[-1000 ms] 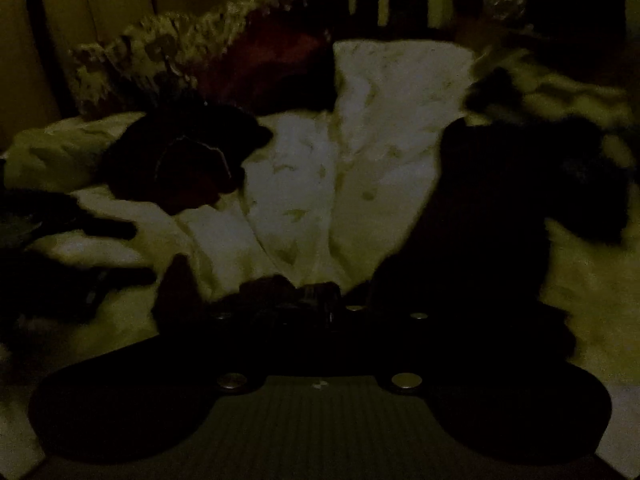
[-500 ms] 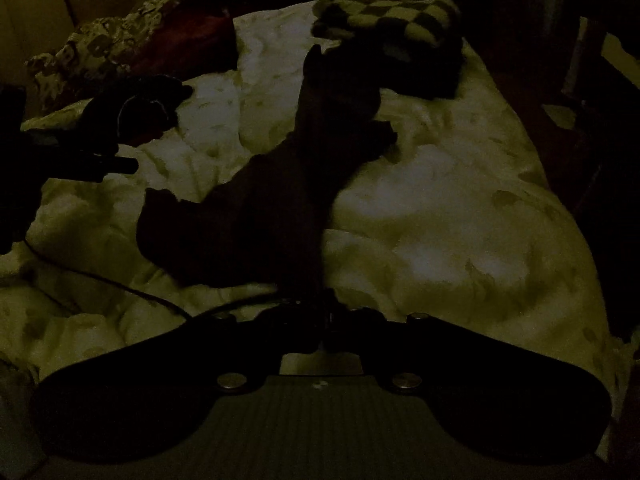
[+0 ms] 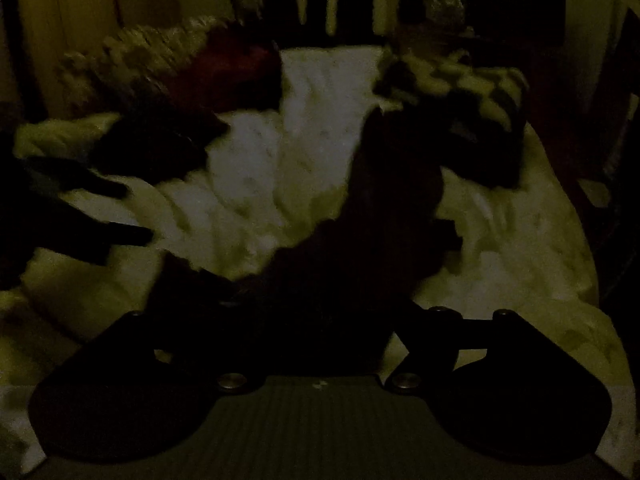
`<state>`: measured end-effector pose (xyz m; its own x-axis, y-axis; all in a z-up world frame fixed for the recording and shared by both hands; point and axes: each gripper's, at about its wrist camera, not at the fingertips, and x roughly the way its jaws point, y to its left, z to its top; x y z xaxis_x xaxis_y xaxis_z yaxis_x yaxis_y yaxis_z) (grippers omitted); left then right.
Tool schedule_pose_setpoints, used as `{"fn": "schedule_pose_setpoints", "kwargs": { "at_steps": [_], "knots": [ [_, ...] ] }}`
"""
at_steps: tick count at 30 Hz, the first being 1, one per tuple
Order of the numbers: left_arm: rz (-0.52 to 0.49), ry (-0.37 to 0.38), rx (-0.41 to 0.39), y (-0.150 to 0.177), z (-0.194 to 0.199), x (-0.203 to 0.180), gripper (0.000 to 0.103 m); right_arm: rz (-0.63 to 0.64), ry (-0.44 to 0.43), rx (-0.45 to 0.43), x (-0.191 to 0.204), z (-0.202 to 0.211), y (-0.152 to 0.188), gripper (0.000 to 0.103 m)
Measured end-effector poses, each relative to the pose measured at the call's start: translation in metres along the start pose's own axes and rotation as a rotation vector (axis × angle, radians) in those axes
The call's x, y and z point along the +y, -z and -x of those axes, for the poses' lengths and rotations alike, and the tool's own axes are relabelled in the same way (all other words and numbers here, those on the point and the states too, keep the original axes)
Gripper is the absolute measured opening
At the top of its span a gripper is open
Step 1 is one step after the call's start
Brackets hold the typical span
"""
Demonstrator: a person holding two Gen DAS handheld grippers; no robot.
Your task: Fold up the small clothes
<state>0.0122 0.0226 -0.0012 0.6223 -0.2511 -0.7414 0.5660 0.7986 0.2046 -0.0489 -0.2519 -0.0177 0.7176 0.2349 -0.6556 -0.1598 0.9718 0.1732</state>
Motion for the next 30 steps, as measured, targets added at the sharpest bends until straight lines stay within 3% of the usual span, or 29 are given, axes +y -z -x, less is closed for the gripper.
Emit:
{"fn": "schedule_pose_setpoints", "kwargs": {
  "at_steps": [1, 2, 3, 4, 7, 10, 14, 17, 21, 23, 24, 27, 28, 30],
  "knots": [
    [-0.008, -0.004, -0.002, 0.001, 0.000, -0.001, 0.085, -0.007, -0.006, 0.040, -0.003, -0.009, 0.001, 0.099],
    [-0.014, -0.007, -0.005, 0.001, 0.000, -0.001, 0.085, -0.028, -0.014, 0.096, -0.008, -0.021, 0.002, 0.076],
    [-0.019, -0.011, -0.007, 0.002, 0.001, -0.001, 0.085, -0.047, -0.024, 0.123, -0.010, -0.026, 0.004, 0.009],
    [-0.021, -0.015, -0.010, 0.002, 0.001, 0.001, 0.085, -0.056, -0.052, 0.126, -0.010, -0.028, 0.006, 0.007],
    [0.007, -0.046, -0.020, 0.002, 0.006, 0.011, 0.085, -0.035, -0.147, 0.062, 0.007, -0.021, -0.009, 0.006],
    [0.075, -0.093, -0.042, 0.002, 0.017, 0.032, 0.085, -0.075, -0.318, -0.041, 0.027, -0.018, -0.038, 0.006],
    [0.140, -0.207, -0.060, 0.009, 0.037, 0.062, 0.085, -0.005, -0.452, -0.130, 0.084, -0.054, -0.083, 0.007],
    [0.177, -0.281, -0.049, 0.016, 0.044, 0.082, 0.089, -0.093, -0.584, -0.153, 0.115, -0.097, -0.118, 0.007],
    [0.198, -0.285, -0.005, 0.021, 0.040, 0.095, 0.090, -0.114, -0.554, -0.212, 0.154, -0.145, -0.152, 0.010],
    [0.186, -0.274, 0.005, 0.021, 0.035, 0.094, 0.095, -0.163, -0.537, -0.190, 0.156, -0.171, -0.152, 0.027],
    [0.172, -0.276, 0.005, 0.021, 0.033, 0.093, 0.102, -0.197, -0.535, -0.140, 0.153, -0.184, -0.151, 0.042],
    [0.138, -0.284, 0.008, 0.019, 0.024, 0.086, 0.103, -0.245, -0.529, -0.149, 0.128, -0.178, -0.137, 0.050],
    [0.140, -0.277, 0.014, 0.019, 0.020, 0.086, 0.103, -0.228, -0.502, -0.162, 0.120, -0.172, -0.135, 0.061],
    [0.158, -0.258, 0.022, 0.018, 0.013, 0.089, 0.103, -0.175, -0.383, -0.162, 0.093, -0.154, -0.127, 0.072]
  ]
}}
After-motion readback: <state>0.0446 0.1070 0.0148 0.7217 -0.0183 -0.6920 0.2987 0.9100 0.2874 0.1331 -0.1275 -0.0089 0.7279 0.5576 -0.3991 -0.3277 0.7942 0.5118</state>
